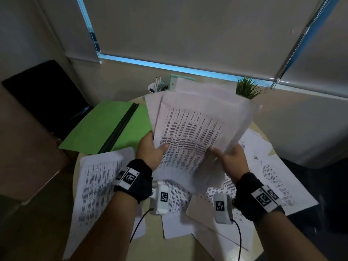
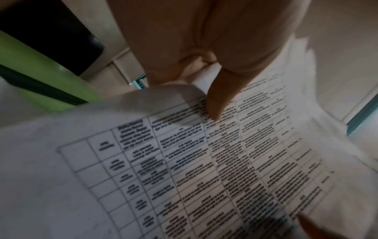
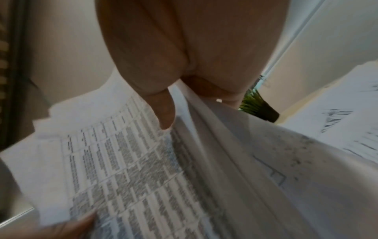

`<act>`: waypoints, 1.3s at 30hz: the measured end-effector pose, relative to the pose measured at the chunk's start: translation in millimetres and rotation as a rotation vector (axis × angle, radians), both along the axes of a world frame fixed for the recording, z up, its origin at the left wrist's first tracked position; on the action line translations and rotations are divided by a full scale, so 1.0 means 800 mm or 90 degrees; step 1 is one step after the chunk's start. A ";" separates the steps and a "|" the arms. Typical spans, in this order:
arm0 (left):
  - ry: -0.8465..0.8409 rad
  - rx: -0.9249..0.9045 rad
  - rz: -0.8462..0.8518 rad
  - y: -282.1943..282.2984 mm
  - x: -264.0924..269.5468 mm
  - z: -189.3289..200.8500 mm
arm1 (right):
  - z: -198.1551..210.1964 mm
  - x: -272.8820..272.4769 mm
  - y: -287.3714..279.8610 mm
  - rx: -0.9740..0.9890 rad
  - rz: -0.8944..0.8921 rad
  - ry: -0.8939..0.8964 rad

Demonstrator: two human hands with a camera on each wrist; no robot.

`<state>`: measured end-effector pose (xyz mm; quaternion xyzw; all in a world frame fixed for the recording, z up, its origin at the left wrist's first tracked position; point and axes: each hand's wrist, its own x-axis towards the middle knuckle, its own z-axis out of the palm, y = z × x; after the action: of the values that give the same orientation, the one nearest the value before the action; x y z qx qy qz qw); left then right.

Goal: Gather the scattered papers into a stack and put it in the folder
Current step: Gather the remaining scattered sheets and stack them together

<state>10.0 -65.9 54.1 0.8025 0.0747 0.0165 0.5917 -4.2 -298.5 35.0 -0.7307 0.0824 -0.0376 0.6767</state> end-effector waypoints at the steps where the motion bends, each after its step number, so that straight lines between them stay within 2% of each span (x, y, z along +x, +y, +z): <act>1: -0.015 0.003 0.007 0.001 0.002 0.000 | 0.003 0.001 0.002 0.009 0.003 -0.013; 5: -0.038 -0.031 0.034 0.007 0.006 0.002 | 0.010 0.004 0.009 0.013 -0.025 -0.063; 8: -0.044 -0.057 0.031 -0.001 0.000 0.008 | 0.014 0.005 0.019 0.003 0.007 -0.065; 11: -0.076 -0.045 0.062 -0.012 -0.002 0.019 | 0.022 0.005 0.034 -0.054 0.004 -0.094; 16: -0.164 -0.077 0.112 -0.008 0.002 0.042 | 0.048 0.011 0.038 -0.044 -0.036 -0.193; 19: -0.180 -0.089 0.101 0.002 -0.005 0.032 | 0.041 0.006 0.033 -0.006 -0.043 -0.168; 24: -0.137 -0.036 0.089 -0.002 -0.014 0.009 | 0.025 -0.002 0.033 -0.040 -0.057 -0.109; 31: -0.249 -0.025 0.165 -0.011 -0.014 0.039 | 0.062 0.003 0.047 -0.008 -0.076 -0.216; 33: -0.235 -0.033 0.165 -0.008 -0.017 0.029 | 0.050 0.003 0.044 -0.033 -0.063 -0.188; 35: -0.175 -0.034 0.143 -0.006 -0.022 0.009 | 0.020 0.002 0.037 -0.042 -0.037 -0.086; 37: -0.095 -0.019 0.113 -0.005 -0.026 -0.014 | -0.013 -0.001 0.031 -0.115 -0.006 0.029; 39: -0.031 -0.006 0.089 -0.004 -0.027 -0.029 | -0.034 -0.002 0.028 -0.207 0.020 0.080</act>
<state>-11.5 -69.2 30.9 0.7920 0.1164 0.0773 0.5943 -5.5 -276.4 7.6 -0.8325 0.1057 0.0057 0.5438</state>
